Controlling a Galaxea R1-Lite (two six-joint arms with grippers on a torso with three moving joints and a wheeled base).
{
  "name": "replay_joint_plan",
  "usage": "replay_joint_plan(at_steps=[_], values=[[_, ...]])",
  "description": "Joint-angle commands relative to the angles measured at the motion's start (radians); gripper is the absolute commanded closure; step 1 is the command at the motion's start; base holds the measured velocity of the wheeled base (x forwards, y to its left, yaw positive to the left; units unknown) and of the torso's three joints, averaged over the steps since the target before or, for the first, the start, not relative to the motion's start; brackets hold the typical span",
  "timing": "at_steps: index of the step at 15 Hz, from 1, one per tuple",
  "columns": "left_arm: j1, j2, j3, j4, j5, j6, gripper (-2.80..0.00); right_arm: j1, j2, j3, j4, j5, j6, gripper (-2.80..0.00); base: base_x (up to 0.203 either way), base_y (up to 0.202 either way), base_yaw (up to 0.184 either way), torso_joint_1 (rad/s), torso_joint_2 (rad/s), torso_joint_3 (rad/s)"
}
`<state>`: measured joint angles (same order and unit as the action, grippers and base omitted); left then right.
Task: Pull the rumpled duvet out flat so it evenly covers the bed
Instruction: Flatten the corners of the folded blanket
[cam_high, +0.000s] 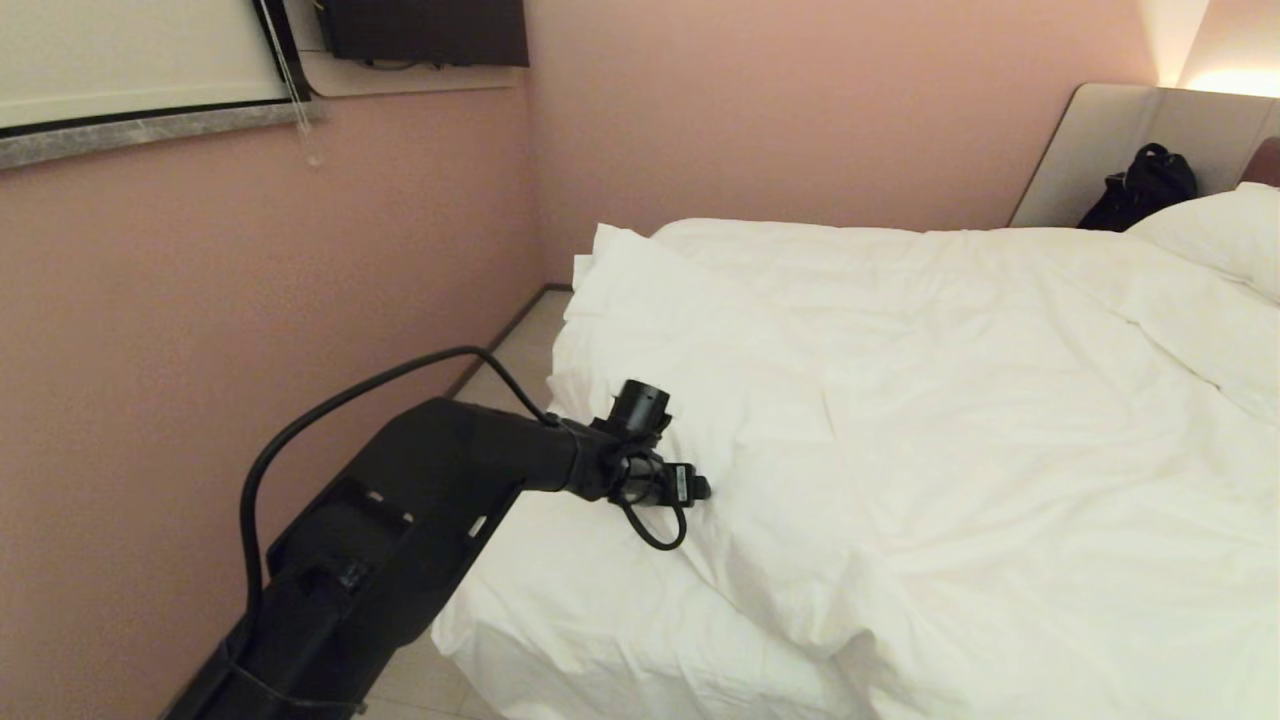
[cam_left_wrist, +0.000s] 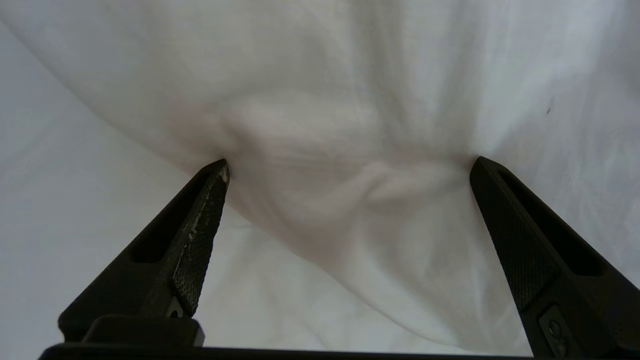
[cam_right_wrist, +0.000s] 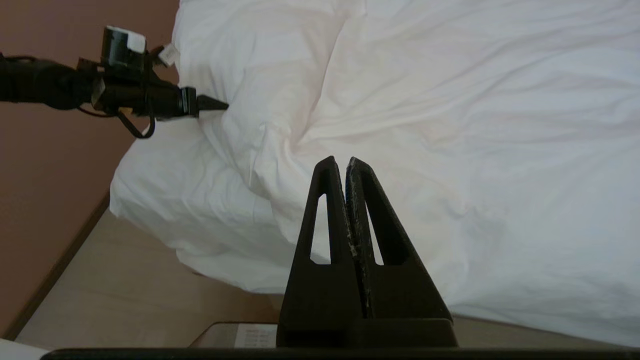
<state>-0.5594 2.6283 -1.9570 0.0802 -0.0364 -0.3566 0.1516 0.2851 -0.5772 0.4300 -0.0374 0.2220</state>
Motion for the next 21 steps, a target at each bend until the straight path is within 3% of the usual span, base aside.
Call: replay_joint_plan(at_steps=[1, 5, 14, 21], values=[[-0.001, 0.009, -0.001, 0.001, 0.0, 0.006, -2.8, -0.028, 0.011, -0.036, 0.004, 0.002, -0.001, 0.0, 0.0, 0.0, 0.0, 0.0, 0.0, 0.0], [-0.017, 0.01, -0.002, -0.006, -0.016, 0.021, -2.8, -0.059, 0.016, -0.125, 0.121, 0.01, -0.003, 0.0, 0.0, 0.0, 0.0, 0.0, 0.0, 0.0], [-0.048, 0.038, -0.002, -0.002, -0.005, 0.059, -2.8, -0.102, -0.041, -0.119, 0.153, 0.008, -0.006, 0.0, 0.0, 0.0, 0.0, 0.0, 0.0, 0.0], [-0.048, 0.038, -0.001, -0.01, -0.004, 0.059, -2.8, -0.15, -0.144, -0.117, 0.174, 0.039, -0.155, 0.0, 0.0, 0.0, 0.0, 0.0, 0.0, 0.0]])
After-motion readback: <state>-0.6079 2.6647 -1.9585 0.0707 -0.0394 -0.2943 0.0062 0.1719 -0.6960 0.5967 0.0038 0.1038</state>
